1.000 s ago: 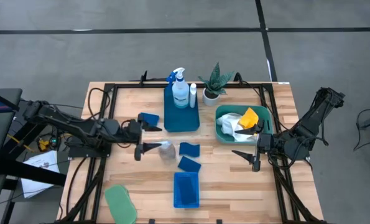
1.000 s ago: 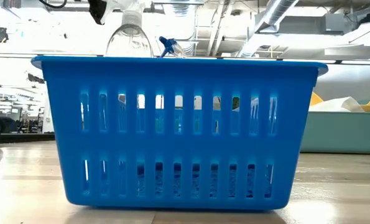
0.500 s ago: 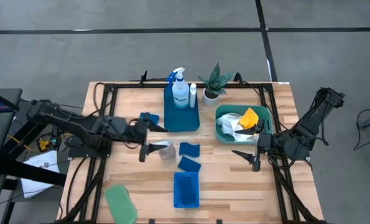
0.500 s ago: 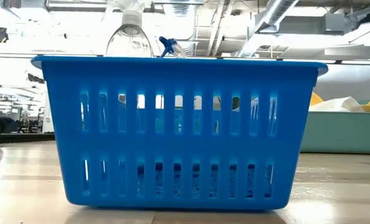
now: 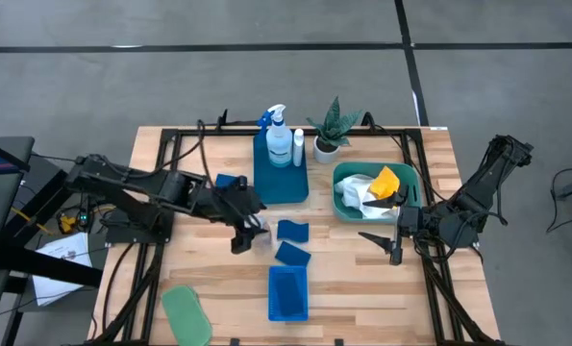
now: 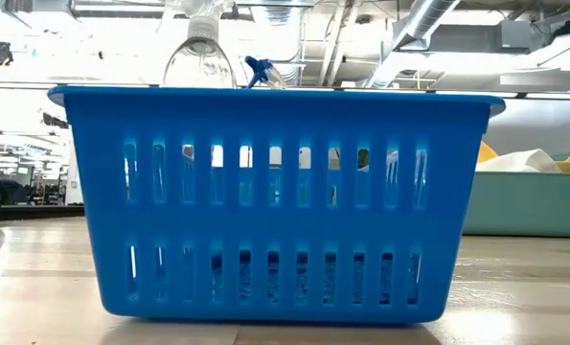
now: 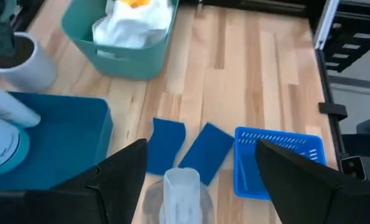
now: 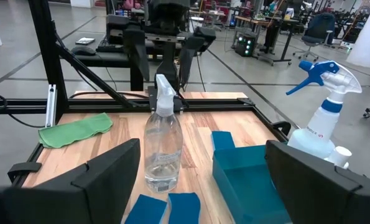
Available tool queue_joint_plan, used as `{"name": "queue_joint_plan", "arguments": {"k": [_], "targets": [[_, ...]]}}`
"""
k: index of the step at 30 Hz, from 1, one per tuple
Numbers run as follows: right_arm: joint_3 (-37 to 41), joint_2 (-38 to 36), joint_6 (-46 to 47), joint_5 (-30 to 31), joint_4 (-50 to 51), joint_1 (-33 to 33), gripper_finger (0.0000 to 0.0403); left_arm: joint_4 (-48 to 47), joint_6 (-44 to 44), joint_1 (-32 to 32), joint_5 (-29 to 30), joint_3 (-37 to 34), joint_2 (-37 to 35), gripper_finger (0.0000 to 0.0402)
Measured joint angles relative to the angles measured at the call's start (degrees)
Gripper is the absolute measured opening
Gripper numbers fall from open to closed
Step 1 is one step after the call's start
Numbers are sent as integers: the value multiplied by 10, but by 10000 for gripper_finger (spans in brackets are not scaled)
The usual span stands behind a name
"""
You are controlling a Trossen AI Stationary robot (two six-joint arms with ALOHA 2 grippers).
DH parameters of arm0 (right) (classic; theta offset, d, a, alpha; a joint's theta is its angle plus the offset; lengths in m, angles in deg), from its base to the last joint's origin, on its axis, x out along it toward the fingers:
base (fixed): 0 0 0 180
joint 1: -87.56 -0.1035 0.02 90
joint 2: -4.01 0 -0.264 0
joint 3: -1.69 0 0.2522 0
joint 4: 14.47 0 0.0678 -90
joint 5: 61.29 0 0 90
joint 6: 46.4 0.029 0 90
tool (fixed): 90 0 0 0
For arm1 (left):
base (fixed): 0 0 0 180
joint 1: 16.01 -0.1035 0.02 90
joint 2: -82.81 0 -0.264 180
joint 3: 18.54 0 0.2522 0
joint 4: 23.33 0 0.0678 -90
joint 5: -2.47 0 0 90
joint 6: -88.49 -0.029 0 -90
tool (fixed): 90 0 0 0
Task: Pick & Place Kitchen Items
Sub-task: Put the transparent spray bottle into the blue bin
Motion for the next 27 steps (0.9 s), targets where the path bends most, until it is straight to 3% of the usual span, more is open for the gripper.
{"name": "queue_joint_plan", "arguments": {"k": [13,27], "targets": [[0,0,0,0,0,0,336,-69,29,-22,-28,15,30,282],[0,0,0,0,0,0,336,-90,35,-19,-44,15,30,211]]}}
